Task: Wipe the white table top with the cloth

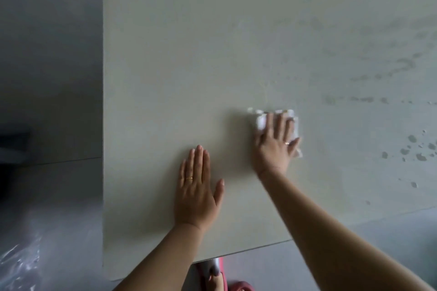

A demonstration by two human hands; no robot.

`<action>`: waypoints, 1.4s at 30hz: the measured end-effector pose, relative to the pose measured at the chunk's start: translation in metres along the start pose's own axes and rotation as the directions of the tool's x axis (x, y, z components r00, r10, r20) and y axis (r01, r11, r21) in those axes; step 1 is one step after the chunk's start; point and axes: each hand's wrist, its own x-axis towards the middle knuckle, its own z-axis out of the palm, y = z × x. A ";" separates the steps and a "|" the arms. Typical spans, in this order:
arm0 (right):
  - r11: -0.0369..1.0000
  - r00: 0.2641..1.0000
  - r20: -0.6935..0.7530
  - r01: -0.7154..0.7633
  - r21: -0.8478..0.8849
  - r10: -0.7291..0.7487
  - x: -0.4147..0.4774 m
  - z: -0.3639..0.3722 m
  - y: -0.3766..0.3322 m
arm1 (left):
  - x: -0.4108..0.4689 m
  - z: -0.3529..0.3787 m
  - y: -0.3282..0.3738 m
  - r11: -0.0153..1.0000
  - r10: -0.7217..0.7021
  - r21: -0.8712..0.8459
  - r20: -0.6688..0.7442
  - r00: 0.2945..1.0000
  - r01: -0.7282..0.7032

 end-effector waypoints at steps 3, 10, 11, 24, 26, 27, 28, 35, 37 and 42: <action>0.908 0.905 0.154 0.412 -0.077 -0.397 -0.041 0.022 -0.025 | 0.000 -0.004 0.002 1.000 -0.005 -0.008 0.025 1.000 0.005; 0.898 0.901 0.135 0.427 -0.111 -0.412 0.036 -0.041 0.069 | 0.005 -0.014 0.003 0.999 0.018 -0.030 0.036 0.999 -0.017; 0.950 0.954 0.082 0.294 -0.103 -0.287 0.043 -0.047 0.075 | 0.009 -0.016 0.004 0.999 0.024 -0.042 0.030 0.999 -0.022; 0.848 0.849 0.168 0.520 -0.099 -0.501 0.080 -0.040 0.050 | 0.128 -0.022 0.025 0.998 0.026 -0.060 -0.067 0.997 -0.030; 0.943 0.946 0.094 0.318 -0.097 -0.310 0.099 -0.053 0.065 | 0.134 -0.016 0.025 0.998 0.015 -0.068 -0.054 0.998 -0.019; 0.974 0.977 0.055 0.209 -0.092 -0.205 0.102 -0.053 0.063 | 0.134 -0.012 0.024 0.998 0.005 -0.066 -0.044 0.999 -0.008; 0.991 0.994 0.023 0.109 -0.083 -0.107 0.101 -0.049 0.053 | 0.134 -0.009 0.023 0.998 -0.005 -0.060 -0.031 0.999 0.003; 0.782 0.763 0.245 0.623 -0.031 -0.598 0.045 -0.004 -0.022 | 0.132 -0.013 0.025 0.998 -0.012 -0.054 -0.047 0.999 0.010; 0.701 0.687 0.262 0.712 -0.052 -0.678 0.069 -0.019 -0.001 | 0.131 -0.013 0.024 0.999 -0.011 -0.042 -0.044 0.999 0.010; 0.953 0.954 0.099 0.290 -0.083 -0.281 0.137 -0.058 0.054 | 0.132 -0.011 0.022 0.999 -0.035 0.001 0.016 0.999 0.035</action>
